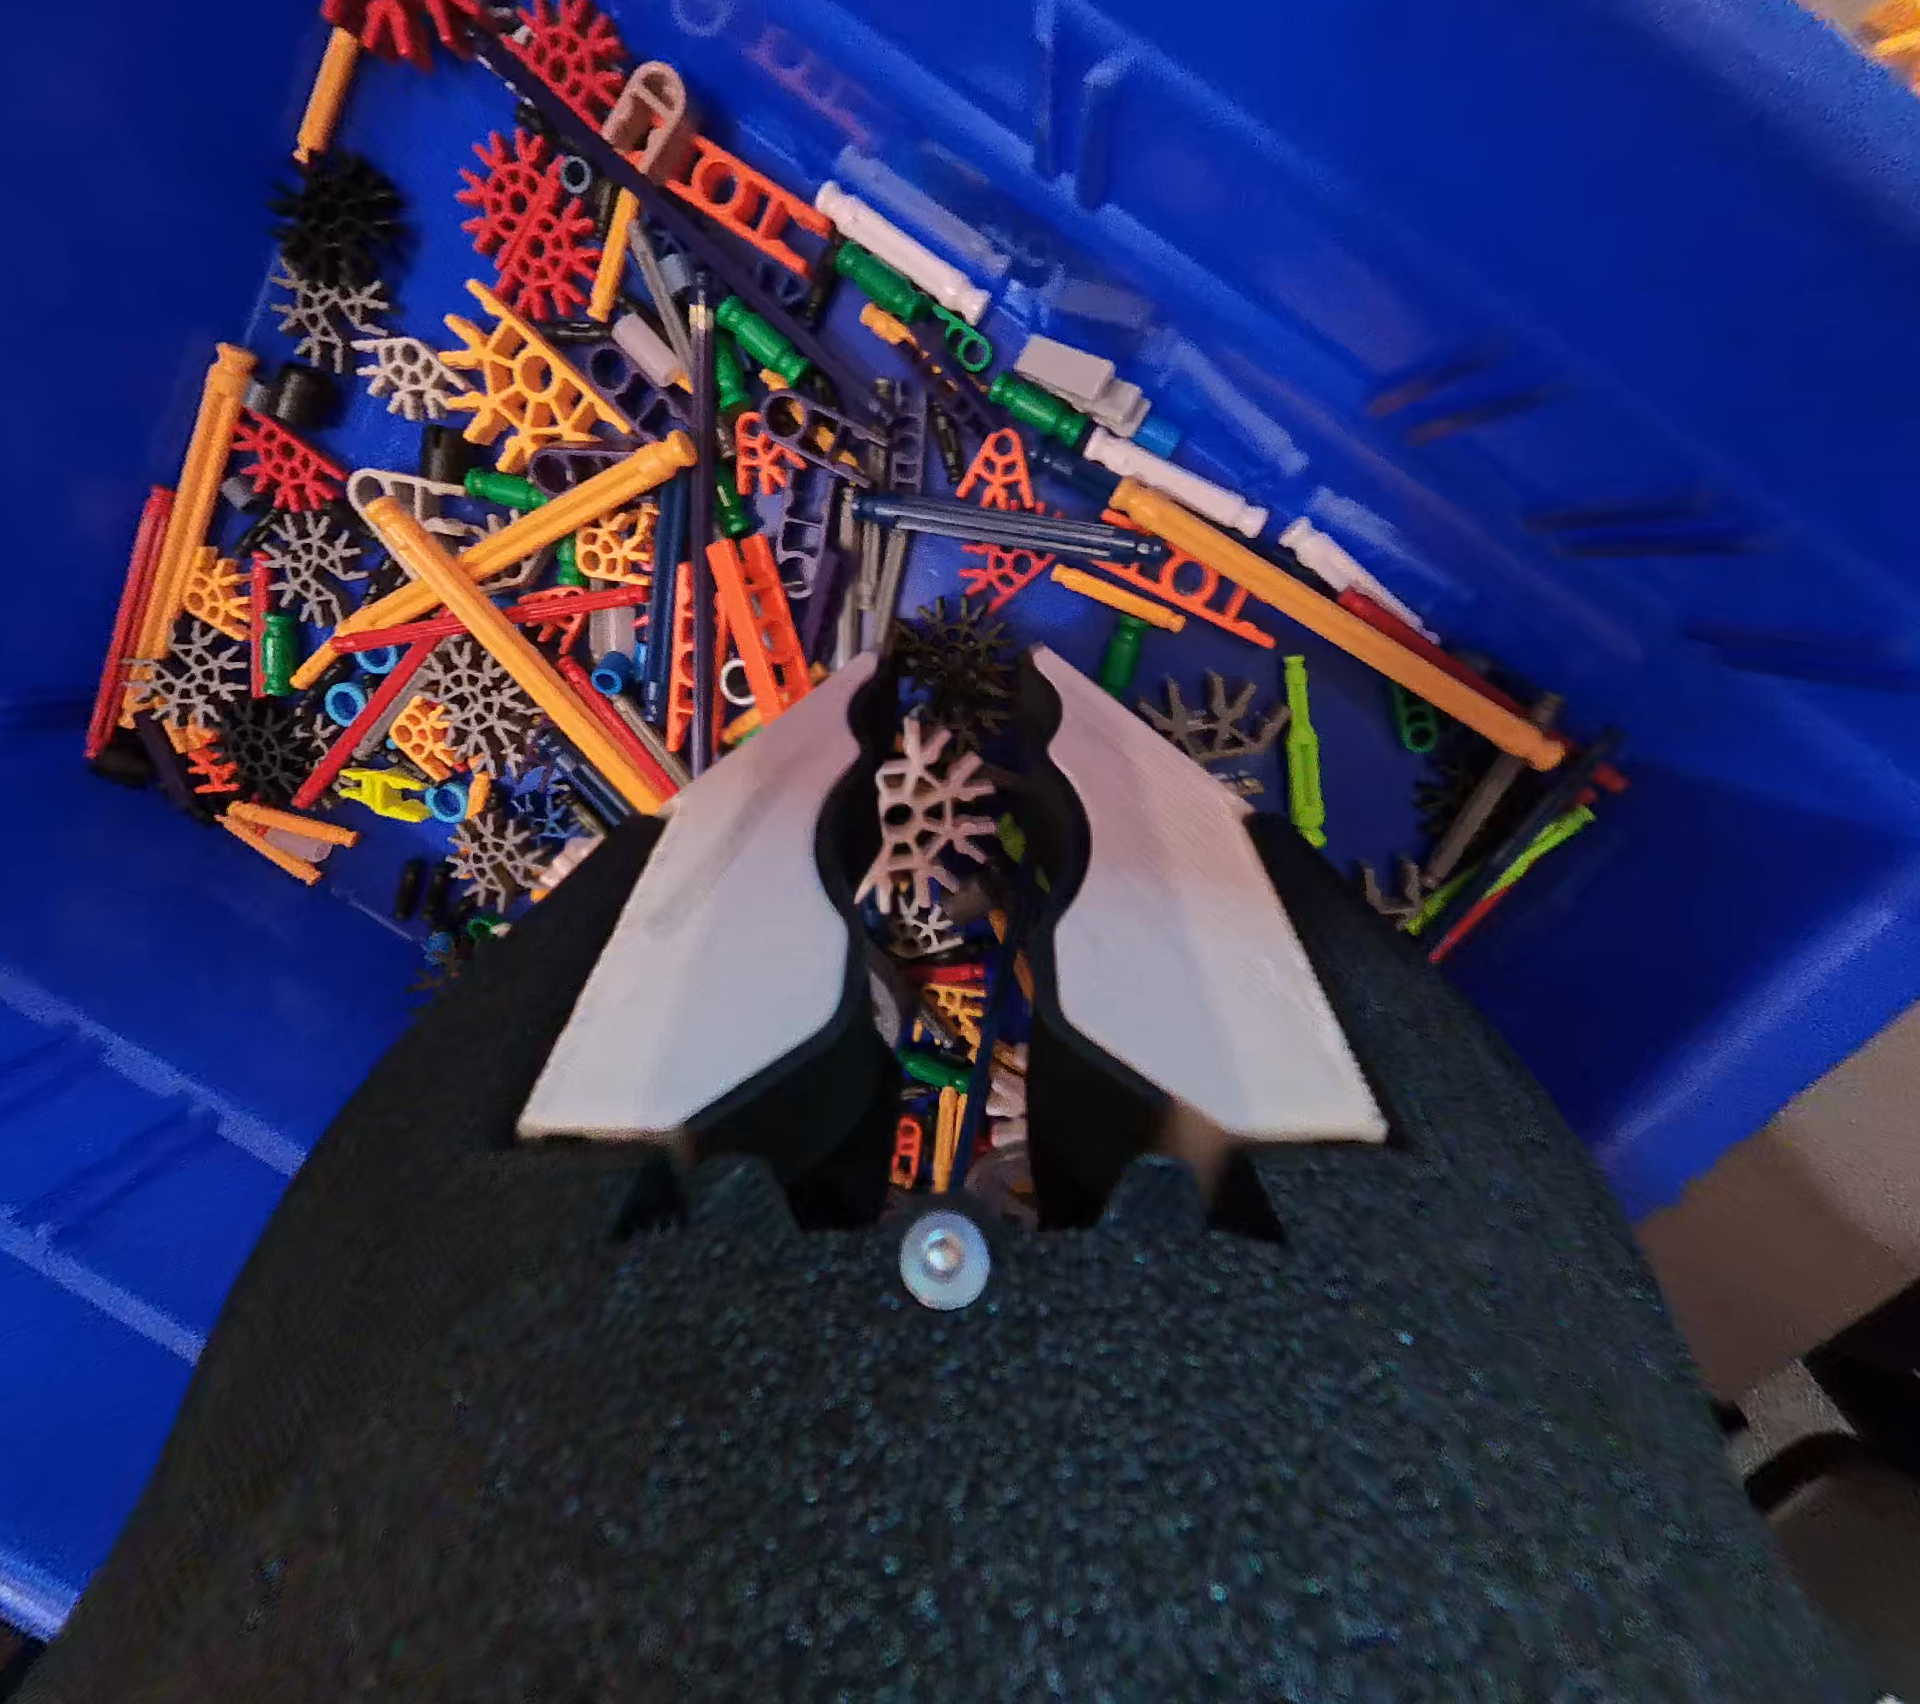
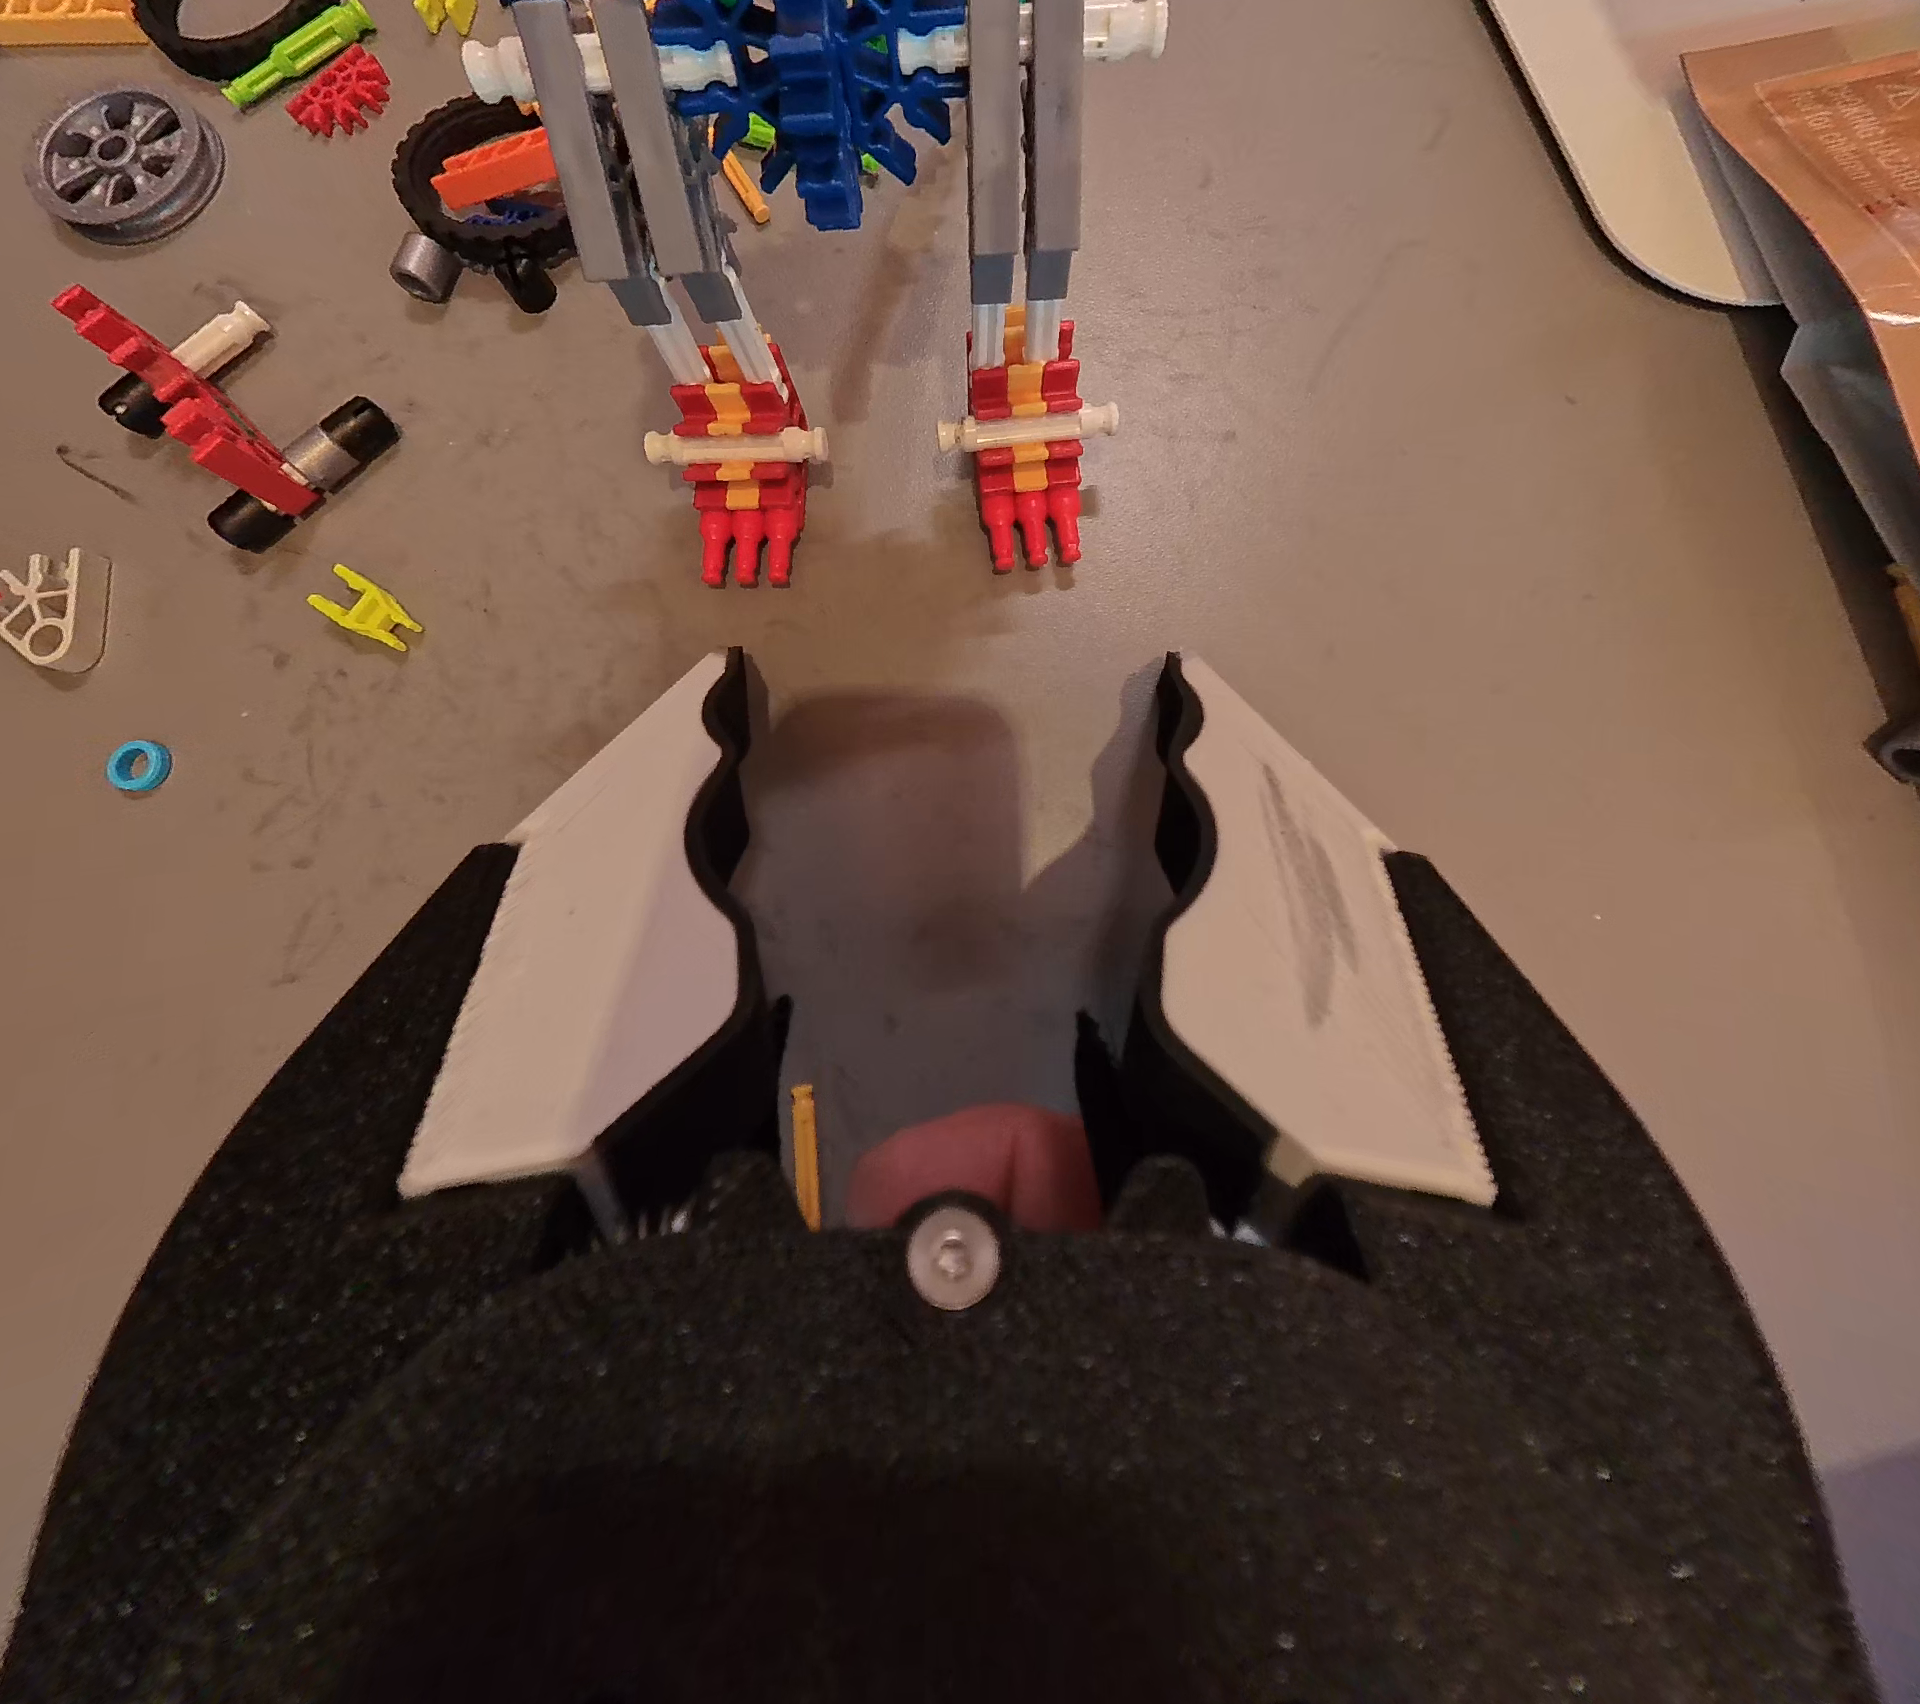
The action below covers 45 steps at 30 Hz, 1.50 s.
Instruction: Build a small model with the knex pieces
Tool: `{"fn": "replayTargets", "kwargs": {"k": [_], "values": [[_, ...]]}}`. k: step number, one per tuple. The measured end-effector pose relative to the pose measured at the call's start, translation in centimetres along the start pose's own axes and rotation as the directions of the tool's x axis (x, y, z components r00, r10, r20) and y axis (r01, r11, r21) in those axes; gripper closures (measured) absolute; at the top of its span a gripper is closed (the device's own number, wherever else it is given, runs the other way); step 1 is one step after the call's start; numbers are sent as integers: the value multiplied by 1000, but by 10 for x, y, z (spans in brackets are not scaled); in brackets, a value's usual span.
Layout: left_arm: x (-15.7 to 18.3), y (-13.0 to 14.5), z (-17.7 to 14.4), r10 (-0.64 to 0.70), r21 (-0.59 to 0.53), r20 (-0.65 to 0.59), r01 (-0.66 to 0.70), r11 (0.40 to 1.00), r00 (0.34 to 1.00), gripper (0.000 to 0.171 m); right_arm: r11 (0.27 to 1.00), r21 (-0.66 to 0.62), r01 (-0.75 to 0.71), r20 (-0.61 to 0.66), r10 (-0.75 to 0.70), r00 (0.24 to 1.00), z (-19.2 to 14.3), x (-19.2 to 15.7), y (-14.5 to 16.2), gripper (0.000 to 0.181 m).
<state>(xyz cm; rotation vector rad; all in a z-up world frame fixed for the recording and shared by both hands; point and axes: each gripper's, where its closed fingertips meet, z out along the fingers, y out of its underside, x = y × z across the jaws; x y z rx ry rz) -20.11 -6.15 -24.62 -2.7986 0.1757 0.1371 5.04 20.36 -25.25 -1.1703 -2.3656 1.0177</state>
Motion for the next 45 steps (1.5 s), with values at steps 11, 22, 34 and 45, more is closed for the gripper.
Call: {"fn": "replayTargets", "kwargs": {"k": [11, 22, 34, 45], "values": [[-10, -16, -18, -8, 108, 39, 4, 994, 999, 151, 1000, 2, -6, 4, 6, 1000, 0, 0, 0, 103], [-28, -54, 8, 12, 198, 157, -43, 979, 988, 151, 1000, 1, -5, 4, 5, 1000, 0, 0, 0, 103], [-41, -50, 9, -5, 186, 206, -35, 982, 978, 138, 1000, 1, -4, 3, 4, 1000, 0, 0, 0, 103], [-29, -43, -11, -34, 229, 85, 14, 973, 996, 147, 1000, 2, -6, 4, 6, 1000, 0, 0, 0, 104]]}}
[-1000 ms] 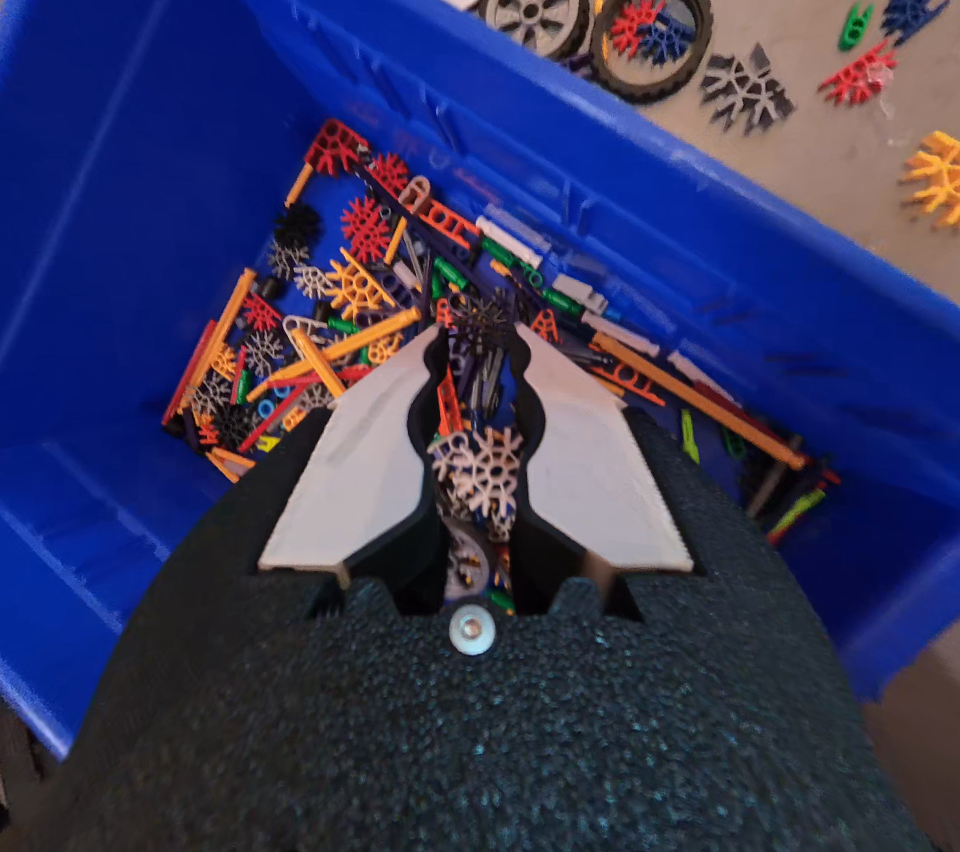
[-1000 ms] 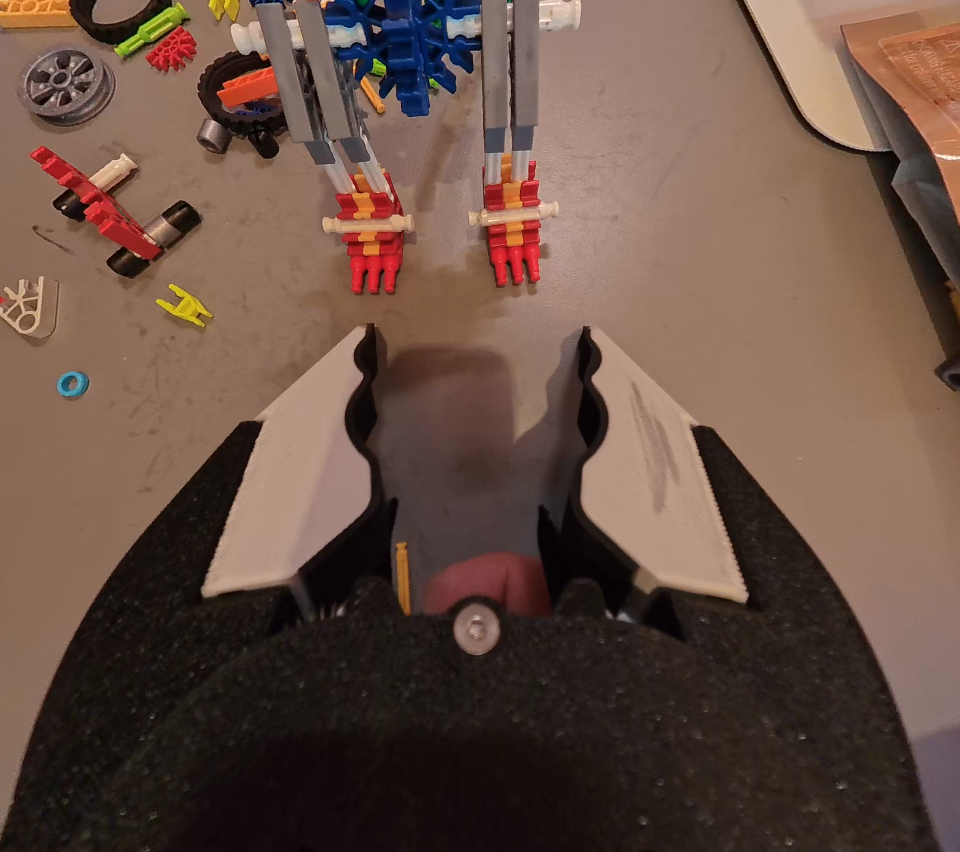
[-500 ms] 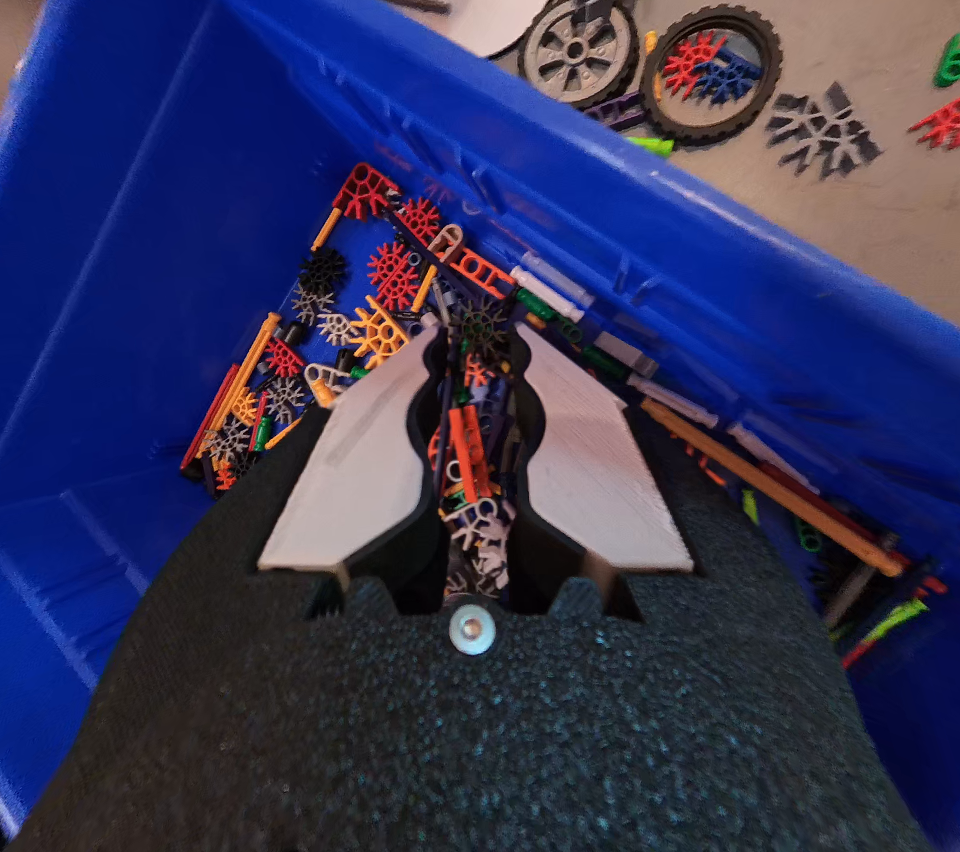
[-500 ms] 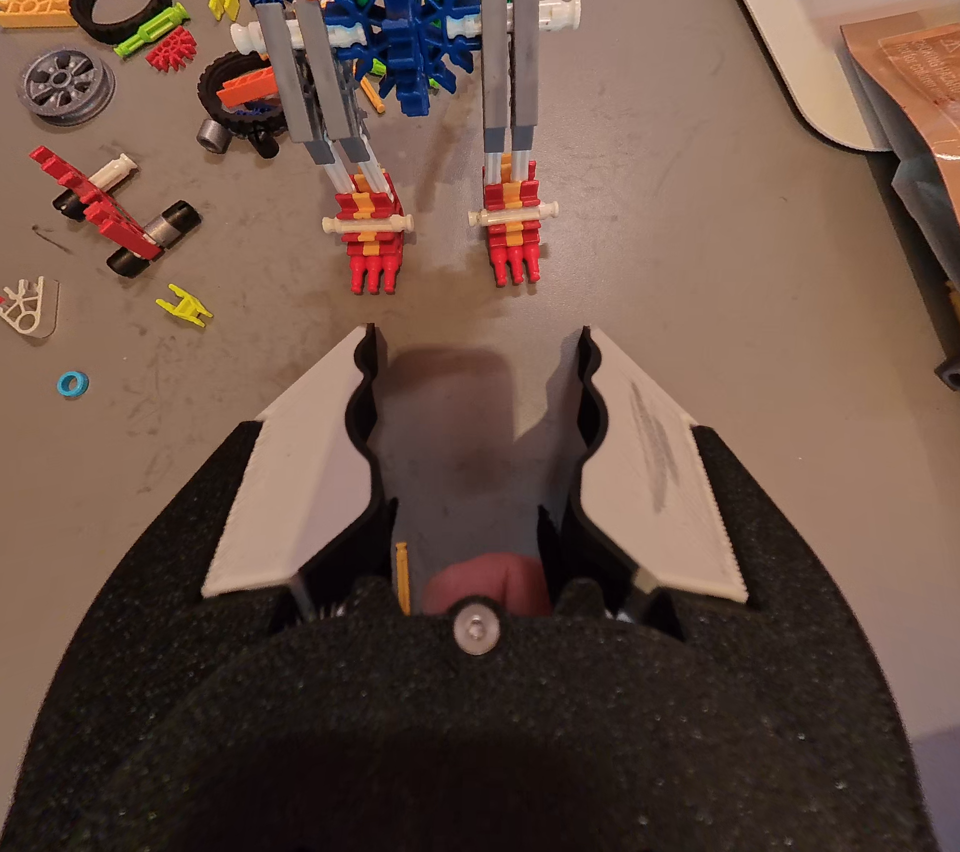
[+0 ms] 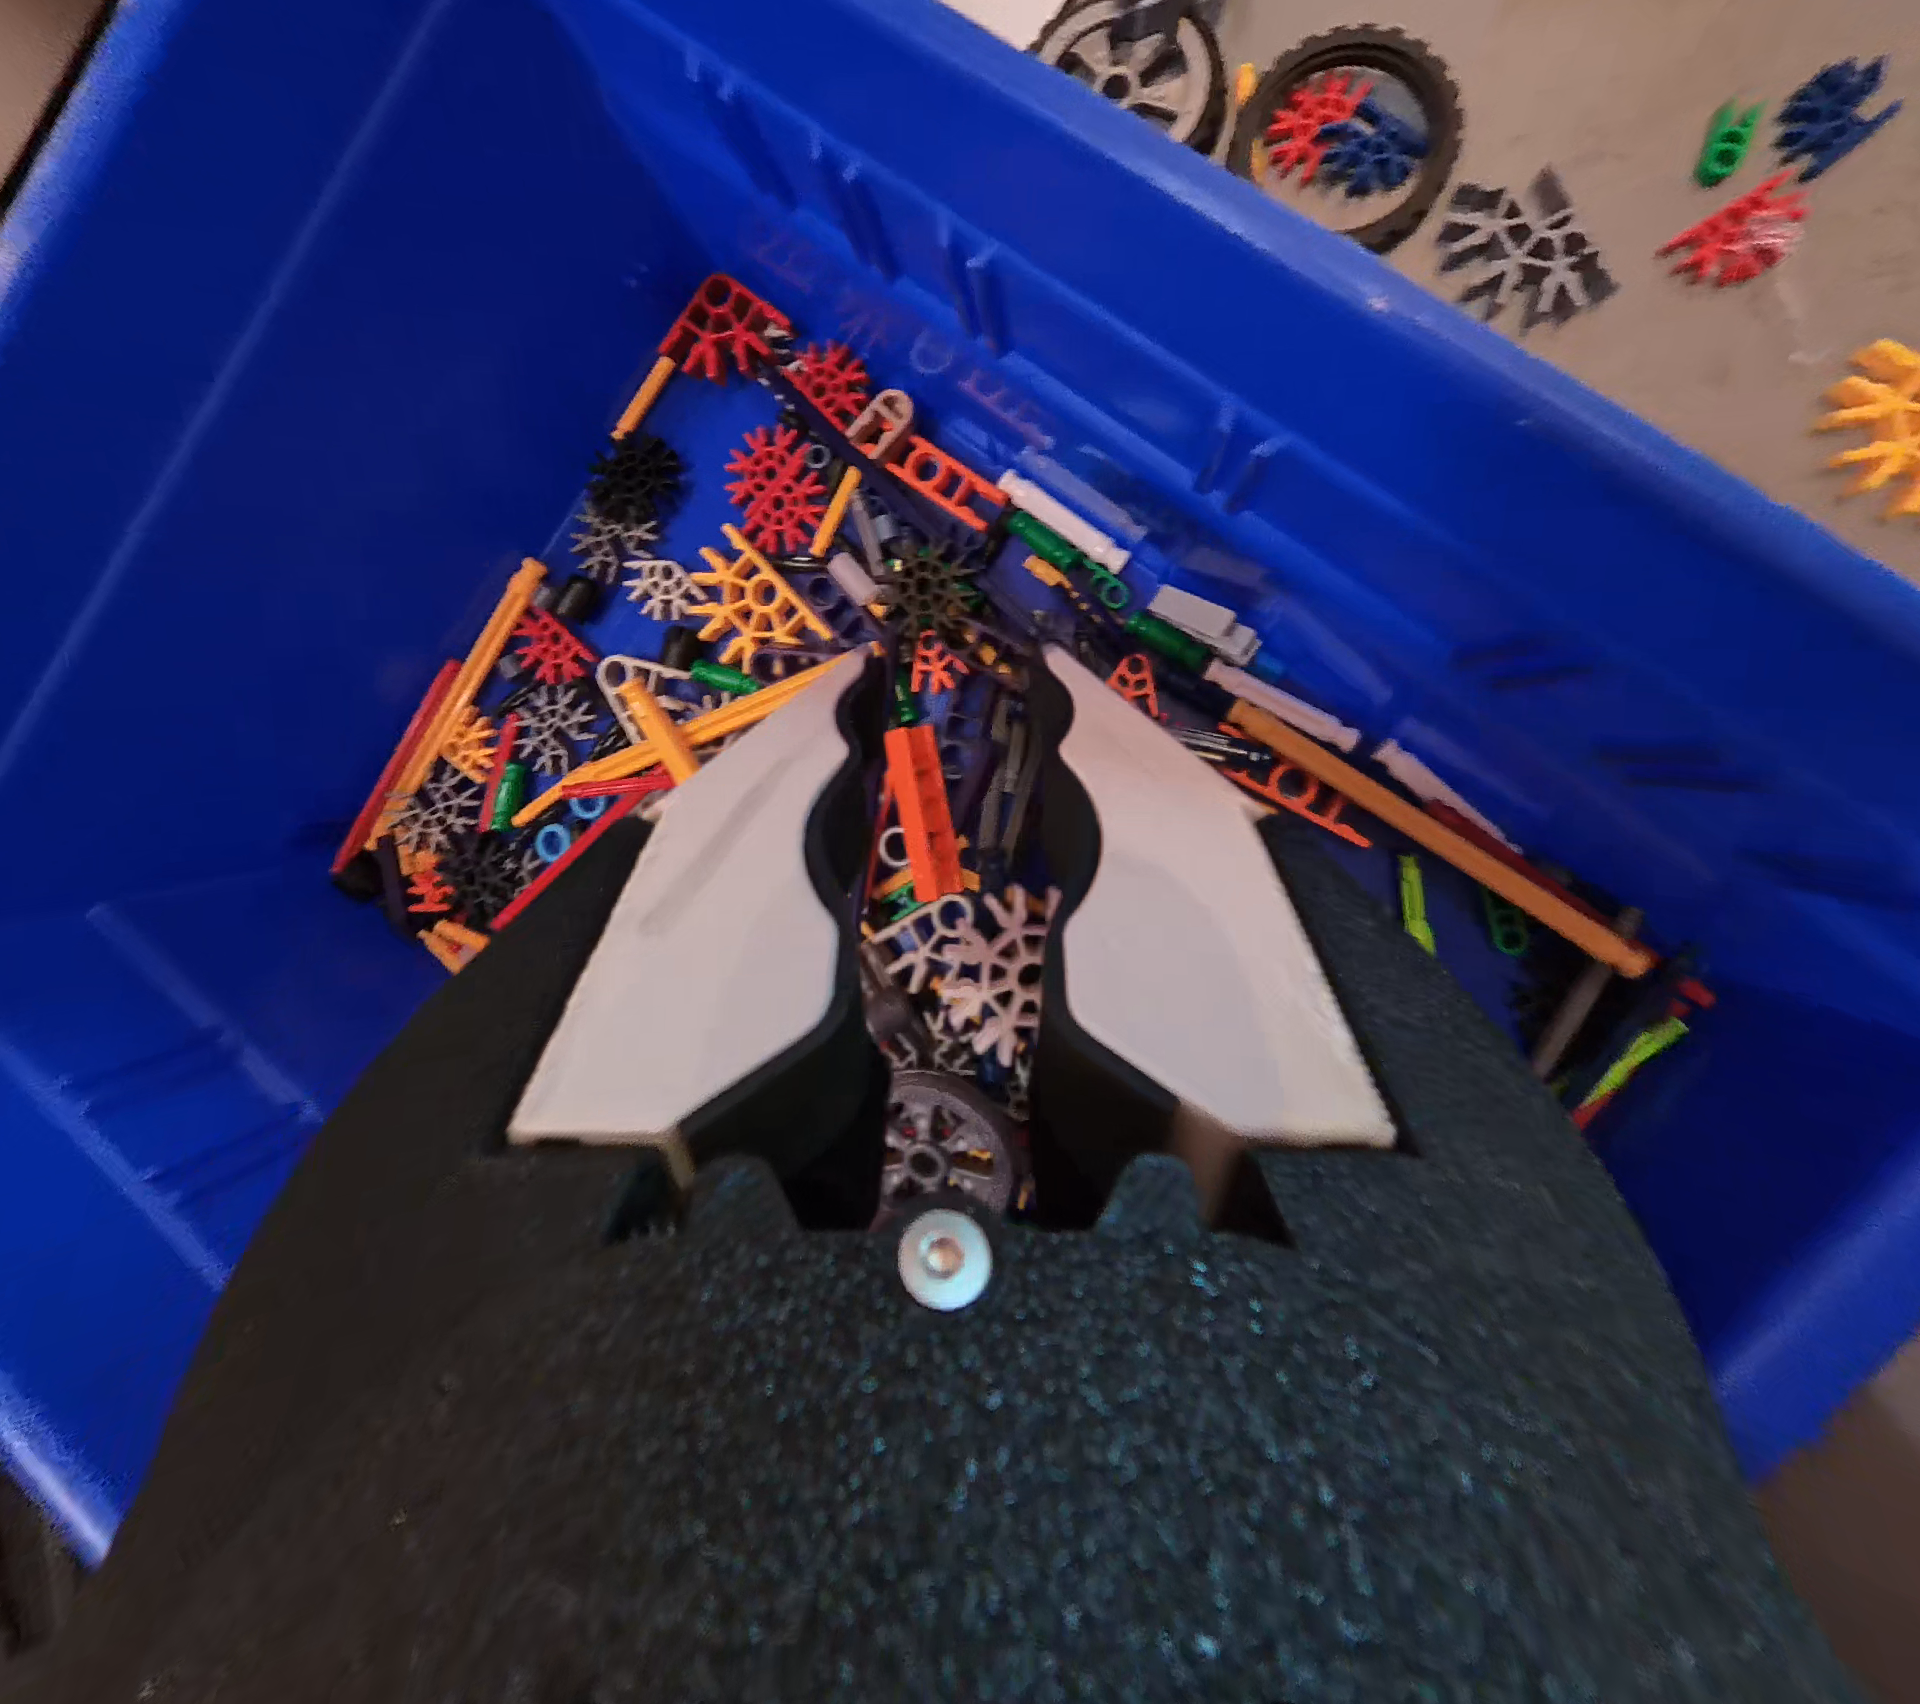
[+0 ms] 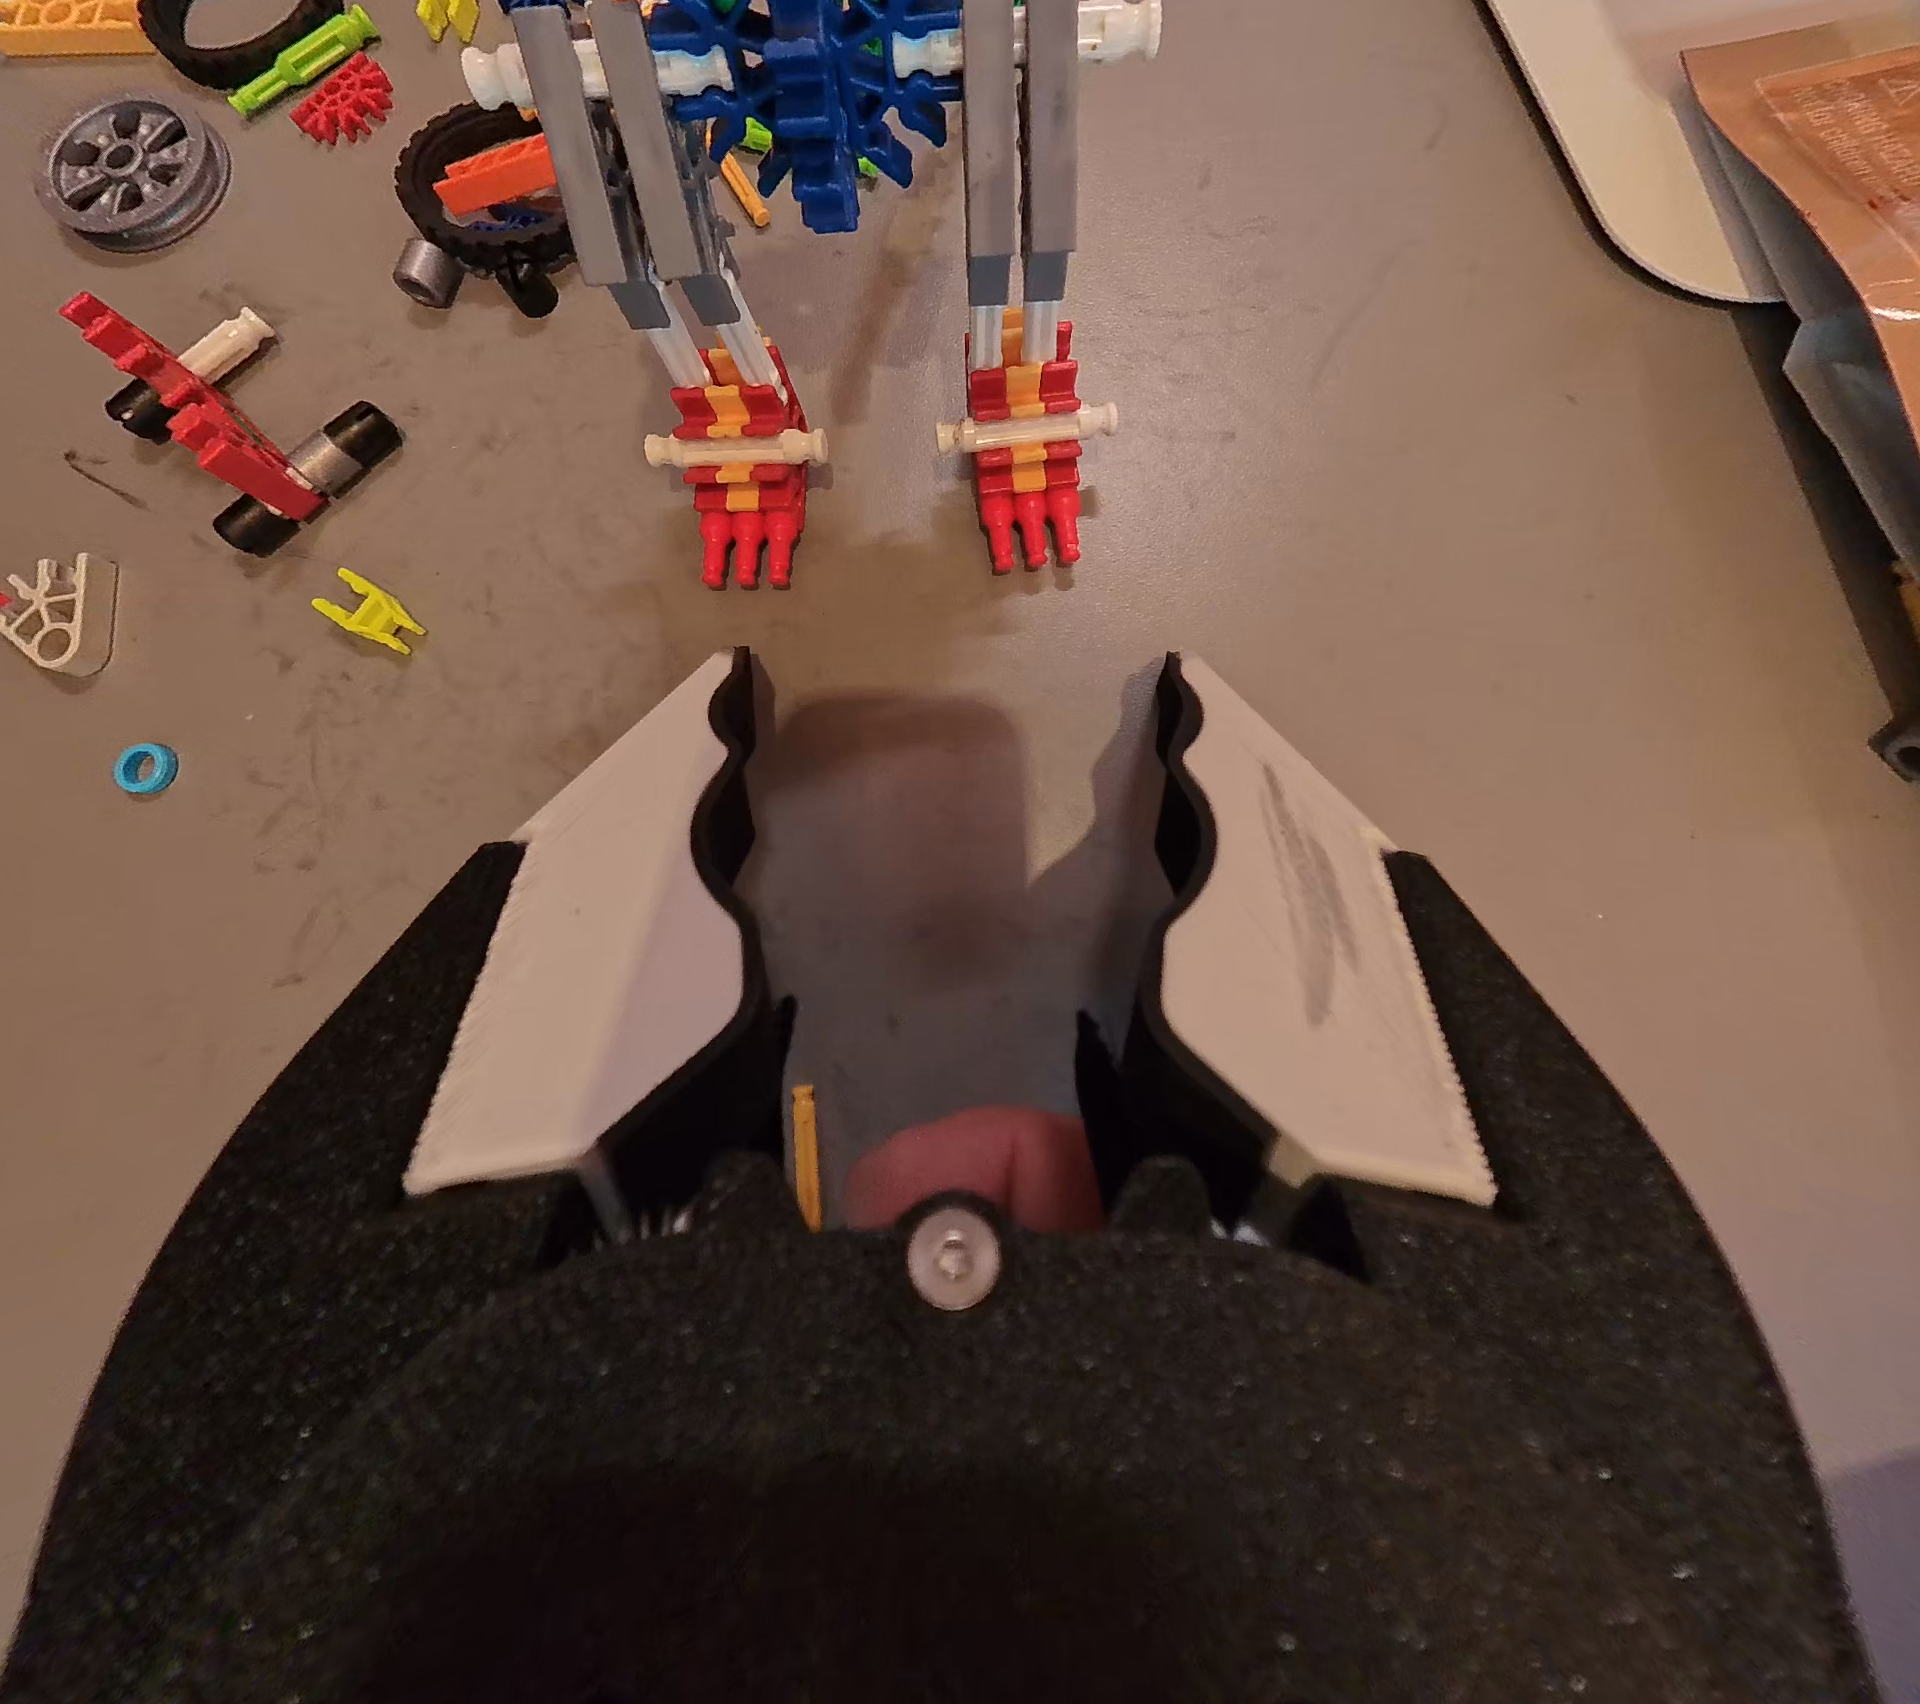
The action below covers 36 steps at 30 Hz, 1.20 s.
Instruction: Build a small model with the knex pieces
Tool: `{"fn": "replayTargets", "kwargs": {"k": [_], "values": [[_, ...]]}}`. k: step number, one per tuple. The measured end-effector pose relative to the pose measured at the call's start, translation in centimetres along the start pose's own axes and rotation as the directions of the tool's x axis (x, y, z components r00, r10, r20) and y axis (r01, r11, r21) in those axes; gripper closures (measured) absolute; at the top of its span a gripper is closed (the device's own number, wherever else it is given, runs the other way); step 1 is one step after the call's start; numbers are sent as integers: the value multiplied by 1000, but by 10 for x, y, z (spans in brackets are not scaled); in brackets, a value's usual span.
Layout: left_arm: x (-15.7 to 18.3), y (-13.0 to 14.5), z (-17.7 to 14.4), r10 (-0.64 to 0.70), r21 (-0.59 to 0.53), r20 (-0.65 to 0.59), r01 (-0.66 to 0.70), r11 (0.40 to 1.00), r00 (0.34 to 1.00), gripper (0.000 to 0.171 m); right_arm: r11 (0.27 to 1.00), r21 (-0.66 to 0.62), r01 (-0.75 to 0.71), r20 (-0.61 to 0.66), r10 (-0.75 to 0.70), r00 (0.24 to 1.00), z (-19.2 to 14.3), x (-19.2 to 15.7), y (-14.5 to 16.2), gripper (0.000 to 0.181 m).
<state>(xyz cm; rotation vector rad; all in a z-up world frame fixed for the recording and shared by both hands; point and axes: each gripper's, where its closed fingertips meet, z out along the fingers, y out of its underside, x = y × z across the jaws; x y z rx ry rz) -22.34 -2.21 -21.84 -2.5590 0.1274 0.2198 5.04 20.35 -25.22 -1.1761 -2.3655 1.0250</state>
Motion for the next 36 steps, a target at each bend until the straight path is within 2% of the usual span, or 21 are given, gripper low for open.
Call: {"fn": "replayTargets", "kwargs": {"k": [3, 9, 13, 18, 21, 24, 28, 36], "values": [[13, 2, 5, 27, -21, -57, -28, 999, 998, 152, 1000, 0, -1, 1, 1, 1000, 0, 0, 0, 104], [17, 6, 17, 43, -48, -65, -46, 998, 997, 153, 1000, 1, -3, 2, 3, 1000, 0, 0, 0, 104], [-2, 9, 16, 15, -63, 20, -14, 998, 1000, 151, 1000, 0, -1, 0, 1, 1000, 0, 0, 0, 104], [-29, 4, -10, -40, -17, 121, 42, 999, 992, 150, 1000, 1, -1, 0, 1, 1000, 0, 0, 0, 103], [-29, 6, -17, -60, -12, 102, 61, 998, 993, 147, 1000, 1, -3, 2, 3, 1000, 0, 0, 0, 104], [-20, 20, -9, -29, -80, 68, 34, 996, 997, 149, 1000, 2, -5, 4, 5, 1000, 0, 0, 0, 104], [-3, 23, 0, 0, -110, -2, 0, 994, 1000, 150, 1000, 2, -3, 2, 3, 1000, 0, 0, 0, 103], [11, 16, 0, 12, -70, -68, -16, 997, 998, 153, 1000, 2, -3, 3, 3, 1000, 0, 0, 0, 103]]}}
